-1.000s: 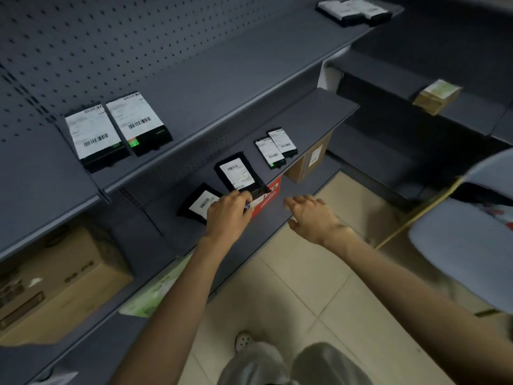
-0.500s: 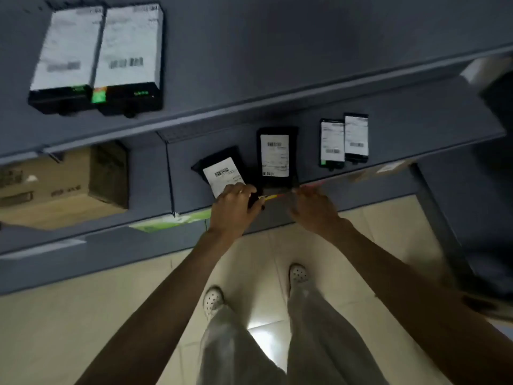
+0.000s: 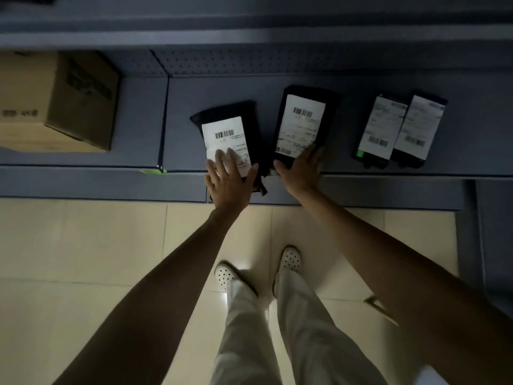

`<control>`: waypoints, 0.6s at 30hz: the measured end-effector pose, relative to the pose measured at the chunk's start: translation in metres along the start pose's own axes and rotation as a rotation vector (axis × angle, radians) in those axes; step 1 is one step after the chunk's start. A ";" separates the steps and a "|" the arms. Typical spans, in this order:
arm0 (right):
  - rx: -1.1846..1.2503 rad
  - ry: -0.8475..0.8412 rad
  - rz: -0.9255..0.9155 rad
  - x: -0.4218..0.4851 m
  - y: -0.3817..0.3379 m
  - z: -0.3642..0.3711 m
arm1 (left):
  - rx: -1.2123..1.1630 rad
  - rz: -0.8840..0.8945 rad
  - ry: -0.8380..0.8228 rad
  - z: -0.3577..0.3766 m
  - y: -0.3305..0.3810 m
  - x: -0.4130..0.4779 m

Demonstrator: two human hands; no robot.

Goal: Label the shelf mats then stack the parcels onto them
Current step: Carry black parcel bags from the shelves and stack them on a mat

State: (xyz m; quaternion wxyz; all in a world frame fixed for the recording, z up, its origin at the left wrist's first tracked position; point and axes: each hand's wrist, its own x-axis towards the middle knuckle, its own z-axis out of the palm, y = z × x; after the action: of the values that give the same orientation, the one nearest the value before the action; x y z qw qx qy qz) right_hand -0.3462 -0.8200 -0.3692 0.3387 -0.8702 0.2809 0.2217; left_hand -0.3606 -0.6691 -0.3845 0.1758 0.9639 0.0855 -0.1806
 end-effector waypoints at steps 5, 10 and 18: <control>0.096 0.178 0.026 0.016 -0.016 0.027 | 0.027 -0.023 0.031 0.017 -0.006 -0.003; 0.102 0.274 0.043 0.033 -0.022 0.035 | 0.042 -0.061 0.049 0.018 -0.011 0.000; -0.153 0.191 -0.153 0.040 0.000 0.027 | -0.097 -0.153 0.048 0.010 -0.005 0.009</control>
State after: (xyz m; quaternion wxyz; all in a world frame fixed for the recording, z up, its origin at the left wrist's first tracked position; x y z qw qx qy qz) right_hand -0.3215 -0.8146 -0.4101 0.2592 -0.9293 0.2272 0.1324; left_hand -0.3564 -0.6670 -0.3980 0.2060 0.9490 0.1716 -0.1660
